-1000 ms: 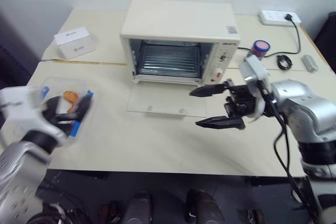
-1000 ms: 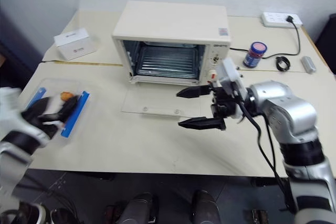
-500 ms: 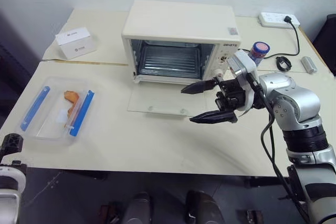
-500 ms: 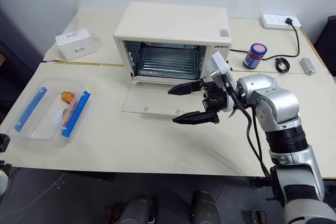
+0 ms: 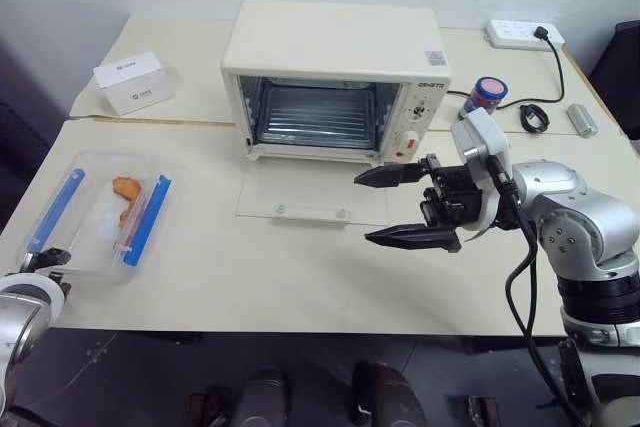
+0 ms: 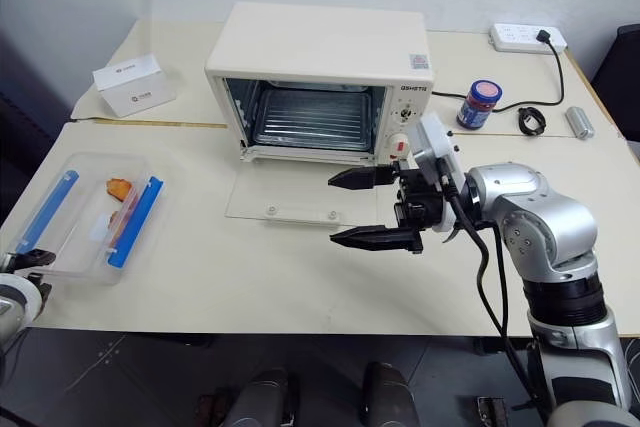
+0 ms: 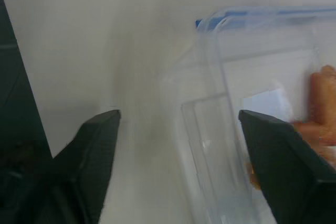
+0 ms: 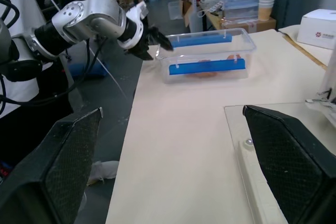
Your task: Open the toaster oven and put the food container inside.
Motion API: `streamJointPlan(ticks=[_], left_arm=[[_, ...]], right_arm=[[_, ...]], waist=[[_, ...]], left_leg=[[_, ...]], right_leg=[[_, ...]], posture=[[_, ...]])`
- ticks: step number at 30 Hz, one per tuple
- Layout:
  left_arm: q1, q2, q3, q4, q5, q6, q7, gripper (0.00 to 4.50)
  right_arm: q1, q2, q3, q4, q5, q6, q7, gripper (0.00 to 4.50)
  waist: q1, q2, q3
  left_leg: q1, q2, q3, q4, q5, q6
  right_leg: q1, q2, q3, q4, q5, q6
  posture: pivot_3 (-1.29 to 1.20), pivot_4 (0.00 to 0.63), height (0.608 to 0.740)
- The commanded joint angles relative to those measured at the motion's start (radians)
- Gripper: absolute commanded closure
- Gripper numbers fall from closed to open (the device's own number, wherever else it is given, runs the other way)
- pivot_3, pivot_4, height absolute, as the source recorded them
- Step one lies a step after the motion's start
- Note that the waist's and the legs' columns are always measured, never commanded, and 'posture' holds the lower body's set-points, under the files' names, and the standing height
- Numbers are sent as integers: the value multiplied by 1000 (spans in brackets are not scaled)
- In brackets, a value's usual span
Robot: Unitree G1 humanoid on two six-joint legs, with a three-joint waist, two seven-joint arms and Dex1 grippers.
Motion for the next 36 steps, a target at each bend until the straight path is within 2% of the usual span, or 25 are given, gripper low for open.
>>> streamJointPlan(ticks=[1, 7, 10, 15, 18, 21, 26, 29, 31, 36], left_arm=[[-25, 37, 5, 30, -2, 11, 0, 1923], [-56, 50, -16, 70, -8, 34, -1, 3807], [-54, 85, -12, 97, -19, 77, -23, 4408], [-67, 219, 27, 177, 5, 195, -197, 4412], [-85, 312, 41, 209, 8, 281, -337, 4412], [-107, 398, 36, 230, -54, 396, -493, 4412], [-169, 528, 2, 260, -81, 537, -728, 4412], [-321, 573, -152, 289, -37, 575, -823, 4412], [-460, 552, -283, 324, 20, 582, -818, 4412], [-849, 392, -570, 414, 203, 693, -862, 4412]], right_arm=[[9, -23, -51, -54, 39, 11, -22, 0], [36, -44, -70, -79, 47, 10, -44, 0], [42, -56, -86, -82, 68, 28, -60, 0], [70, -95, -117, -99, 137, 92, -69, 0], [89, -103, -115, -116, 103, 63, -92, 0], [102, -108, -132, -117, 117, 69, -105, 0], [145, -120, -150, -136, 120, 69, -129, 0], [175, -124, -169, -158, 134, 72, -150, 0], [186, -123, -182, -161, 144, 76, -167, 0], [221, -119, -200, -190, 162, 75, -213, 0]], waist=[[0, 0, 0], [-2, 0, 0], [-1, 0, 0], [-2, 0, 0], [-2, 0, 0], [-1, 0, 0], [-1, -1, 0], [3, 0, 1], [4, 0, 1], [7, -1, 1]], left_leg=[[0, 0, 0, 0, 0, 0], [0, 0, 0, -1, 0, 0], [0, 0, 1, -1, 0, 0], [0, 0, 2, -1, 0, 0], [-2, 0, 7, -2, 0, 0], [-4, 0, 9, -2, 0, 0], [-5, 0, 11, -4, 0, -1], [-6, 0, 13, -5, 0, -1], [-6, 0, 14, -4, 0, -1], [-5, -1, 14, -3, 1, -1]], right_leg=[[0, 0, 0, 0, 0, 0], [-1, 0, 1, 0, 0, 0], [-1, 0, 1, 0, 0, 1], [-2, 0, 1, 0, 0, 0], [-5, 0, 1, 0, 0, 0], [-11, 0, 4, 2, 0, 0], [-14, 0, 4, 4, 0, 0], [-15, 0, 4, 4, 0, 0], [-15, 0, 4, 3, 0, 0], [-14, 1, 5, 6, 1, 1]], posture=[[0, 150, 740], [0, 150, 740], [0, 150, 740], [0, 150, 740], [0, 150, 740], [0, 150, 740], [0, 150, 740], [0, 150, 740], [0, 150, 740], [0, 150, 740]])
